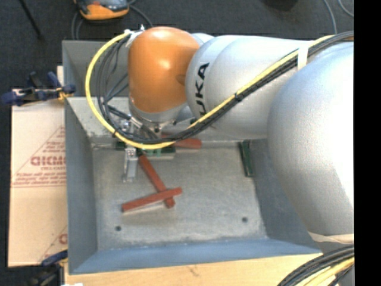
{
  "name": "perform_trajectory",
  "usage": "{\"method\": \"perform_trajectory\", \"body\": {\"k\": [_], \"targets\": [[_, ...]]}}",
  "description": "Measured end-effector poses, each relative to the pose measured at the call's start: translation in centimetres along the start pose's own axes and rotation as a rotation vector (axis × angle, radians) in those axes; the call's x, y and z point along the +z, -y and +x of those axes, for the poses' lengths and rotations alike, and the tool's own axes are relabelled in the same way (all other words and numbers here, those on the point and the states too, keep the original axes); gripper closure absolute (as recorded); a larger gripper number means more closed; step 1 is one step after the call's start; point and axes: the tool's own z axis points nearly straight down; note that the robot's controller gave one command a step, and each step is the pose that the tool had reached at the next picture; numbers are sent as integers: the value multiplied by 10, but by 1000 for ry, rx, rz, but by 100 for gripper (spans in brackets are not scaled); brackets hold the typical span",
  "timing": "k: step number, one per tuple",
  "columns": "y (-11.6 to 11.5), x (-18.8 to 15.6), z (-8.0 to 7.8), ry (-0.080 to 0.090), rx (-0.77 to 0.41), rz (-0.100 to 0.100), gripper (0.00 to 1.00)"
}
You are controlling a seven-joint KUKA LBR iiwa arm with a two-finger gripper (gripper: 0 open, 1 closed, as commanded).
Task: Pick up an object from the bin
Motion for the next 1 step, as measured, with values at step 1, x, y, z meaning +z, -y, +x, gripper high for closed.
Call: {"method": "perform_trajectory", "body": {"k": [1], "targets": [[1,-5,-2,8,3,-2,0]]}}
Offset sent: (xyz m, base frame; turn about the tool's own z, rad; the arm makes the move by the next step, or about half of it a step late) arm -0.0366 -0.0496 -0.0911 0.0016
